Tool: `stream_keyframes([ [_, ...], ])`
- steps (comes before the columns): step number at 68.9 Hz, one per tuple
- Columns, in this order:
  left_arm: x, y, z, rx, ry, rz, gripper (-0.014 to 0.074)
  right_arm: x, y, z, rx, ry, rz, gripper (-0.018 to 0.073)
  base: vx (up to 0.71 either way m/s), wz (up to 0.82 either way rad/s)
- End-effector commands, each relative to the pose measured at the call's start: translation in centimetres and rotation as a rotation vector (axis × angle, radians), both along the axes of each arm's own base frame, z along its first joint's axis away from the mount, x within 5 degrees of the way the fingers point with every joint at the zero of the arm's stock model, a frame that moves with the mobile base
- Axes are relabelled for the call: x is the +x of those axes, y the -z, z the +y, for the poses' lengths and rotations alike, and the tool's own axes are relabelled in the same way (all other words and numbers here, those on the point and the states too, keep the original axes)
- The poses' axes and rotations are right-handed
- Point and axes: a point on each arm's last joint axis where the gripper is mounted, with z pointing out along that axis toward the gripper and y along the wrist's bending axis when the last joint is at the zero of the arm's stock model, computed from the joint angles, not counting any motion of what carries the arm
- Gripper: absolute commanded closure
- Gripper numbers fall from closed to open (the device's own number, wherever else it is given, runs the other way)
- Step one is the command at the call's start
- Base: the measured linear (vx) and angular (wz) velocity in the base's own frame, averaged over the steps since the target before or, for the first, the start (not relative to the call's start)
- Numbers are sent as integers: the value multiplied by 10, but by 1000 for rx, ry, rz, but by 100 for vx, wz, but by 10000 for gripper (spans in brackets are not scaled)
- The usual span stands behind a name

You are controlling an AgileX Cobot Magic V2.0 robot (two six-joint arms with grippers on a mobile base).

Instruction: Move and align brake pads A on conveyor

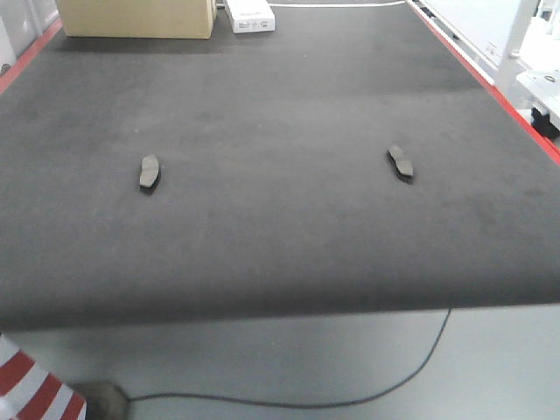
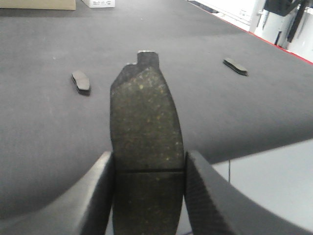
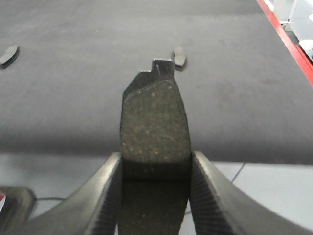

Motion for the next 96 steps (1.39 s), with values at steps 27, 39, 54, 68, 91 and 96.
stream_keyframes([
  [27, 1, -16, -3, -36, 30, -94, 603, 1, -15, 0, -4, -11, -106, 564, 35, 4],
  [39, 1, -16, -3, -36, 30, -94, 603, 1, -15, 0, -6, -8, -99, 564, 32, 1],
  [54, 1, -16, -3, -36, 30, -94, 603, 1, -14, 0, -7, -7, -94, 564, 27, 5],
  [68, 1, -16, -3, -36, 30, -94, 603, 1, -14, 0, -7, -7, -94, 564, 21, 9],
  [91, 1, -16, -3, -36, 30, -94, 603, 1, -14, 0, -7, -7, -94, 564, 9, 5],
  [96, 1, -16, -3, -36, 30, -94, 603, 1, -14, 0, -8, -6, -91, 564, 0, 0],
])
